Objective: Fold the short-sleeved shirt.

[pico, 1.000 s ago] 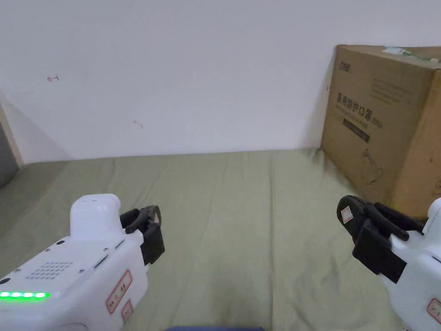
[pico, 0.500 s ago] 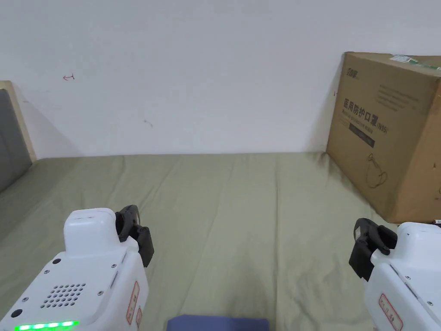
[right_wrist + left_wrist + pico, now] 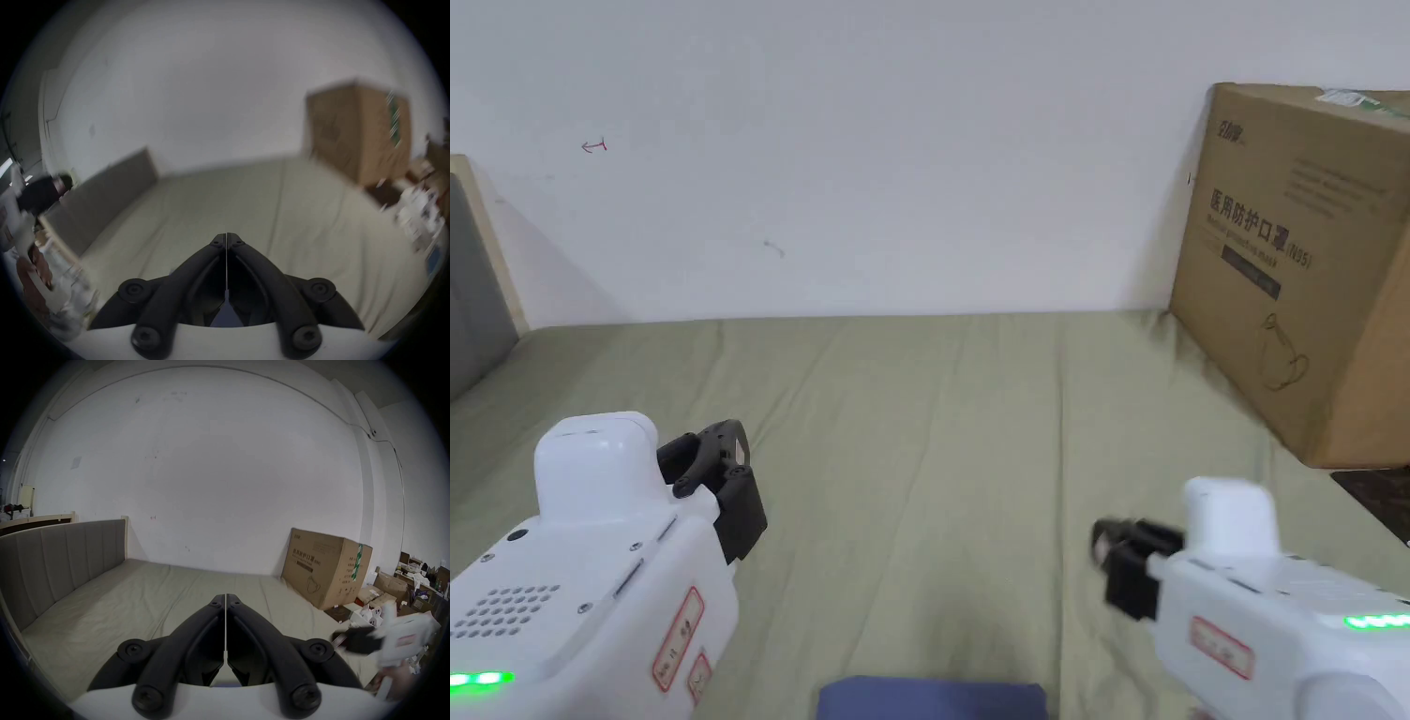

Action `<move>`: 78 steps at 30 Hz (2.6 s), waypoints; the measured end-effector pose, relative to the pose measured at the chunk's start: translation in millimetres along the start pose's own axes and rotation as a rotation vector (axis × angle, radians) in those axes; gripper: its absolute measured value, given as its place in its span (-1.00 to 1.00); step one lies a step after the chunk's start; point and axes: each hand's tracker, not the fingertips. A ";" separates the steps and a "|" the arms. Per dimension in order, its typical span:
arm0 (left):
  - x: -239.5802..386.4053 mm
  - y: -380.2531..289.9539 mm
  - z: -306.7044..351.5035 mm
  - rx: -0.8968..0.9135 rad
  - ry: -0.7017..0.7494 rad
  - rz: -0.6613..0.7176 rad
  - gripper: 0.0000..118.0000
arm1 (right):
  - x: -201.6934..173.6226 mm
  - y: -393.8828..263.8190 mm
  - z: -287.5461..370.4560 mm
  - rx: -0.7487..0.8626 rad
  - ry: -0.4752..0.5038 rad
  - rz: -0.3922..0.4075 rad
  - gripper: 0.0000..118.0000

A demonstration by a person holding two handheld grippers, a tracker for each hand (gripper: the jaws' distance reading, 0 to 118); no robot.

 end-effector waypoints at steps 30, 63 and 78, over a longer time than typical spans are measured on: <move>-114.6 -307.7 -150.5 -0.906 -0.861 1.177 0.97 | 46.7 -108.3 -117.0 -0.558 -0.014 -0.156 -1.00; -392.0 -55.0 -111.3 -1.098 0.014 0.180 -0.68 | -14.3 -46.2 -23.7 -0.349 -0.083 -0.043 -1.00; -451.6 -55.0 -73.8 -1.018 0.164 0.276 0.93 | -21.5 -43.4 -40.9 -0.385 -0.056 -0.055 -1.00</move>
